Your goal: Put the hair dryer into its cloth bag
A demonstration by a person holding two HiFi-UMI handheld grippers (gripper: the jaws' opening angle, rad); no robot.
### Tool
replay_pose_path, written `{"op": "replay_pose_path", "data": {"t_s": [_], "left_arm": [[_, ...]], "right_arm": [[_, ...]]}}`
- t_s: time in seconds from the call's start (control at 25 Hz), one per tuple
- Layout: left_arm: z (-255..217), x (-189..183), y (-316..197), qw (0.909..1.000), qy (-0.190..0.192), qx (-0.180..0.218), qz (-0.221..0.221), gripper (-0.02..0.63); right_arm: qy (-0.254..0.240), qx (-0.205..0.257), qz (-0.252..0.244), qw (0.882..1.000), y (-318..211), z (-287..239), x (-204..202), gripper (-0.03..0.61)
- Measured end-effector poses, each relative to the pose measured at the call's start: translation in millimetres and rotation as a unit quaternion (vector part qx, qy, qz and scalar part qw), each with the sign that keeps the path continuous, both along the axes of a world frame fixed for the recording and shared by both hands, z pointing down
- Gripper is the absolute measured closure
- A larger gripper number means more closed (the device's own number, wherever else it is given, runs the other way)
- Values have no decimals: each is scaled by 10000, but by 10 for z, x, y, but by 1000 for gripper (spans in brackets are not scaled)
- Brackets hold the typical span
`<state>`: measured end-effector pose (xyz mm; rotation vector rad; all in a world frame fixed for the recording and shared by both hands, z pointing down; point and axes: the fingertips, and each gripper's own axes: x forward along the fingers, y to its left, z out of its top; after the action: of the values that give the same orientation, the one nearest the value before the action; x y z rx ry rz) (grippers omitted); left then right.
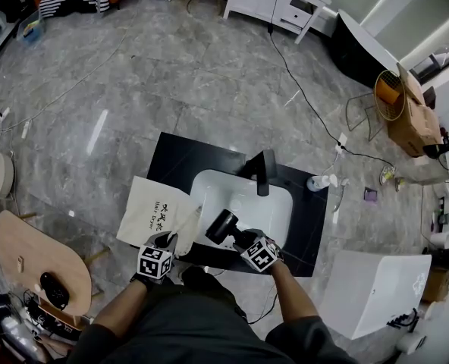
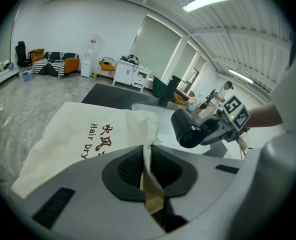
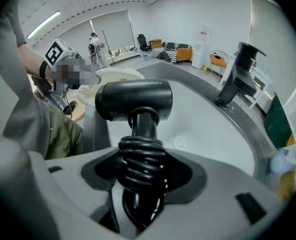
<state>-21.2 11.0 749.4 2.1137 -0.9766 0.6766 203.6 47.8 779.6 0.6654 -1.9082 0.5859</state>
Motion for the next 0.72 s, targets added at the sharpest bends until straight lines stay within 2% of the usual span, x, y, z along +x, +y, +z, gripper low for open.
{"op": "replay_pose_path", "data": {"t_s": [0.72], "left_arm": [[-65, 75, -29, 9999, 54, 96, 103, 586]], "right_arm": [[-14, -60, -851, 9964, -112, 107, -684, 336]]}}
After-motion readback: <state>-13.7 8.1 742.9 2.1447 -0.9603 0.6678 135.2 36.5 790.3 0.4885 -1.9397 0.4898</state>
